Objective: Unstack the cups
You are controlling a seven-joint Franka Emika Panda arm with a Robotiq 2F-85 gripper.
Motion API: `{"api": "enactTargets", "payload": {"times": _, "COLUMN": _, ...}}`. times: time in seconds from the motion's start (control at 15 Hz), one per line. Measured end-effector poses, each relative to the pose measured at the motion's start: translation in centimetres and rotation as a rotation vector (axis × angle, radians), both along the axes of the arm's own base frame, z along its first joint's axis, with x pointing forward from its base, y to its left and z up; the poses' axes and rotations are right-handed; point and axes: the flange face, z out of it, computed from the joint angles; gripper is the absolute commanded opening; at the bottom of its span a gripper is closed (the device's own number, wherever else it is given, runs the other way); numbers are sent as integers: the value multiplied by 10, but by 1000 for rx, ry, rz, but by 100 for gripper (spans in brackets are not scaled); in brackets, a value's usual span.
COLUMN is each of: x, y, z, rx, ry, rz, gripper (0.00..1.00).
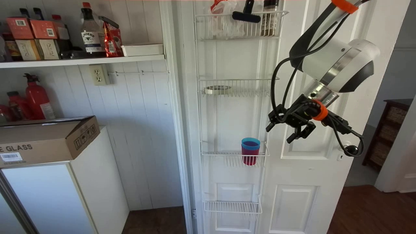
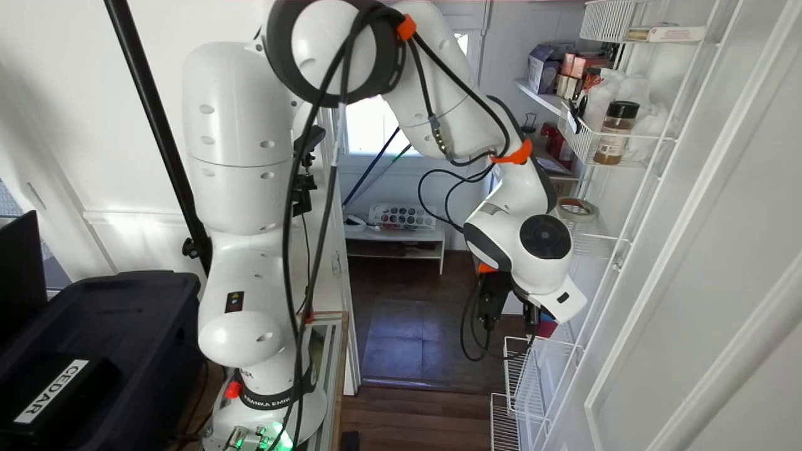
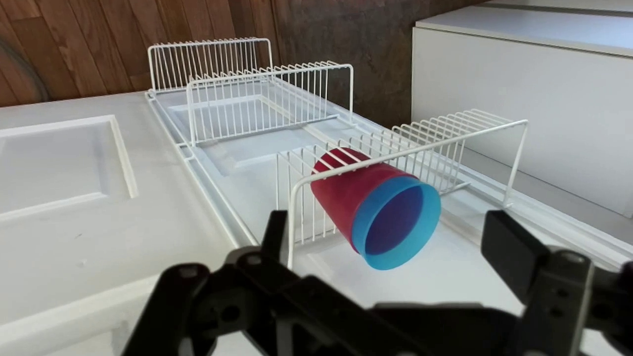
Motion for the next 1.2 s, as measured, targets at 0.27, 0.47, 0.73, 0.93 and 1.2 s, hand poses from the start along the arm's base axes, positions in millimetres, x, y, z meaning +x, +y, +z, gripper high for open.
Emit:
{"api": "enactTargets", "payload": {"times": 0.27, "x": 21, "y": 10, "z": -30, "rx": 8, "ry": -4, "rz": 28, "gripper": 96}}
{"api": "enactTargets", "payload": {"times": 0.47, "x": 36, "y": 14, "z": -47, "rx": 5, "ry": -5, "rz": 44, "gripper": 68}}
{"api": "enactTargets", "payload": {"times": 0.73, "x": 49, "y": 18, "z": -55, "rx": 6, "ry": -9, "rz": 49, "gripper": 63}}
{"api": "enactTargets", "payload": {"times": 0.93, "x": 51, "y": 16, "z": -55, "rx": 5, "ry": -11, "rz": 45, "gripper": 69}}
{"api": "enactTargets", "payload": {"times": 1.2, "x": 51, "y": 15, "z": -55, "rx": -3, "ry": -14, "rz": 41, "gripper": 100}}
